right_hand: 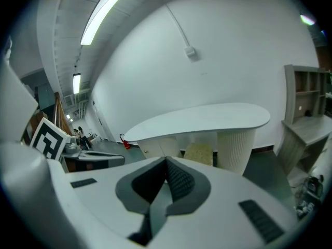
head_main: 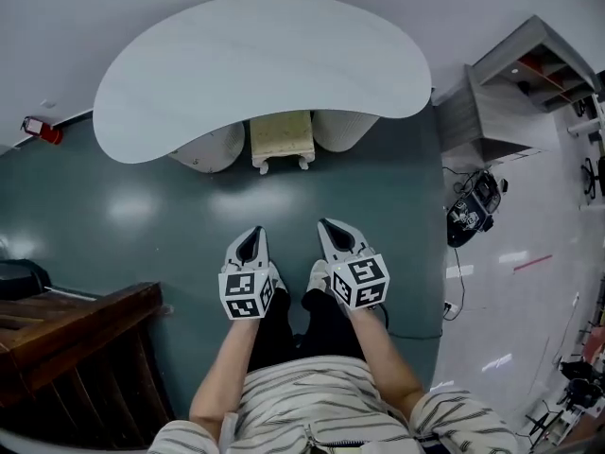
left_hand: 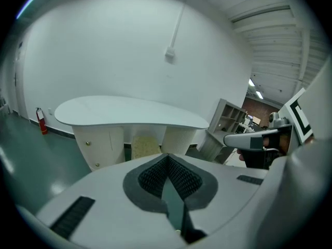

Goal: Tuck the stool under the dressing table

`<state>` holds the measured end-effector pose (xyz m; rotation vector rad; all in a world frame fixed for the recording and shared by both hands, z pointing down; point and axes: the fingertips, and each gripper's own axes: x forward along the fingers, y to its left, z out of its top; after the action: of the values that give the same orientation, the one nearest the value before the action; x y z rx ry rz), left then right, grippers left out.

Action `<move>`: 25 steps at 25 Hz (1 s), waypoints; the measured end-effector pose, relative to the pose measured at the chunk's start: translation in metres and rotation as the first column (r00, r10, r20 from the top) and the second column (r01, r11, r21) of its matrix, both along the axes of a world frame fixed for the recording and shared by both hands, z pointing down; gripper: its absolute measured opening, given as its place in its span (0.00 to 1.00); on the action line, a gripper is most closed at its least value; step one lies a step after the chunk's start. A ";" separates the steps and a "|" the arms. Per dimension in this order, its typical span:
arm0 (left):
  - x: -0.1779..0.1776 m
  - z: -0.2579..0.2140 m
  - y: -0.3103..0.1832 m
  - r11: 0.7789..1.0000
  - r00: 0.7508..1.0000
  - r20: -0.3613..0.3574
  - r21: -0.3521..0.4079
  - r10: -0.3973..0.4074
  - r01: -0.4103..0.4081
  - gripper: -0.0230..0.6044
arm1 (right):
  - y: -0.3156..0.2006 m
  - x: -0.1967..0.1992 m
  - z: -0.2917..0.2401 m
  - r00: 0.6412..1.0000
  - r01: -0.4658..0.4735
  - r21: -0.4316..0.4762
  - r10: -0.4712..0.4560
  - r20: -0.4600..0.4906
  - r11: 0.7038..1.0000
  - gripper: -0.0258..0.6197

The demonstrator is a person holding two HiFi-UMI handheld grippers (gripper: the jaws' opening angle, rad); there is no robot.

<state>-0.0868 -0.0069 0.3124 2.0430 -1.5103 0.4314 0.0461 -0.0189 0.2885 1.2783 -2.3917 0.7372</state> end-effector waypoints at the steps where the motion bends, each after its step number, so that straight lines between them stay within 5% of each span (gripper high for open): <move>1: 0.001 -0.011 0.001 1.000 1.000 -0.008 0.007 -0.001 0.001 0.04 | 0.001 0.001 -0.010 1.000 -0.003 0.011 0.003 0.001 1.000 0.05; 4: 0.008 -0.042 -0.005 0.999 0.999 -0.048 0.033 -0.002 0.003 0.04 | -0.005 0.003 -0.037 1.000 -0.008 0.051 0.008 0.005 0.999 0.05; 25: 0.024 -0.209 0.004 0.957 0.998 0.030 0.281 0.062 -0.068 0.04 | 0.012 -0.004 -0.197 1.000 0.014 0.278 -0.017 0.007 0.961 0.05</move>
<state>-0.0624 -0.0031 0.1034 2.3188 -1.5965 0.2748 0.0423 -0.0074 0.0919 1.3593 -2.5789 0.4123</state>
